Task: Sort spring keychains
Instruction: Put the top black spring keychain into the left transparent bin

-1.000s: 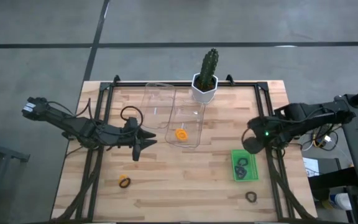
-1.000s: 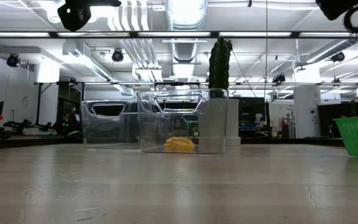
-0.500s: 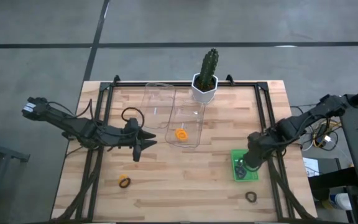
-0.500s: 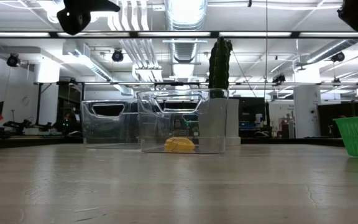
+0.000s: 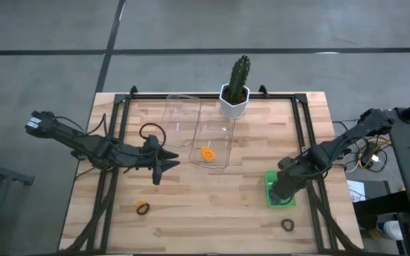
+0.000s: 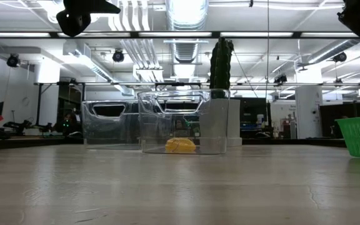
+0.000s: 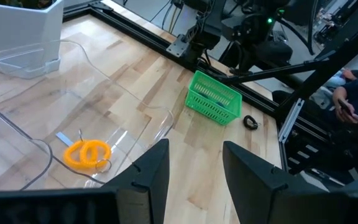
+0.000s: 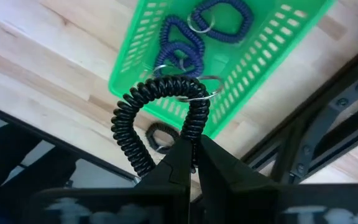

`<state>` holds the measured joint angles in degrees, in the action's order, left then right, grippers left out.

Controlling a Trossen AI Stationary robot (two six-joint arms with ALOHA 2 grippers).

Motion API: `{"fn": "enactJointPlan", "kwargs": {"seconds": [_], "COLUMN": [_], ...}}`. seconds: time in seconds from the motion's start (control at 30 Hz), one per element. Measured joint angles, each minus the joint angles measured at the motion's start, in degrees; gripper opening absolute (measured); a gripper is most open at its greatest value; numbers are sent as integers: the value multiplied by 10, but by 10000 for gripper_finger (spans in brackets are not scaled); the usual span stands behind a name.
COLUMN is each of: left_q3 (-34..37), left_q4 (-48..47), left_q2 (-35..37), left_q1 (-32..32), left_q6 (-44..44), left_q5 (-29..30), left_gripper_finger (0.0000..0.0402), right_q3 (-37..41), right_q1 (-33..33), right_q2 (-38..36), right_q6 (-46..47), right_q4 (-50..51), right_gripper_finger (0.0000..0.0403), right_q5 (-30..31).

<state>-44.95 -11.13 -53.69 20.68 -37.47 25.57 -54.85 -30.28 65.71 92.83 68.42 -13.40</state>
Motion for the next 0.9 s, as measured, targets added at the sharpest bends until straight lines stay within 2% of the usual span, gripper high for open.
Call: {"fn": "enactJointPlan", "kwargs": {"seconds": [0.1,0.2,0.33,0.47,0.6,0.67,0.9], "left_q3": [0,0,0,0,0,0,0], "left_q4": [0,0,0,0,0,0,0], "left_q2": [0,0,0,0,0,0,0], "left_q1": [0,0,0,0,0,0,0], "left_q6": [0,0,2,7,8,7,0], "left_q5": [0,0,0,0,0,0,0], "left_gripper_finger": [142,142,142,142,142,142,142], "right_q3": [0,0,0,0,-2,-15,-123], "right_q1": [0,0,13,47,93,117,185], "right_q2": [8,18,39,66,93,110,190], "right_q6": [1,-1,-49,-151,-253,-299,-453], "right_q4": [-27,-91,-235,-389,-513,-544,-552], "right_gripper_finger": [13,13,13,13,13,13,13], "right_q5": [14,57,148,215,228,228,224]}}
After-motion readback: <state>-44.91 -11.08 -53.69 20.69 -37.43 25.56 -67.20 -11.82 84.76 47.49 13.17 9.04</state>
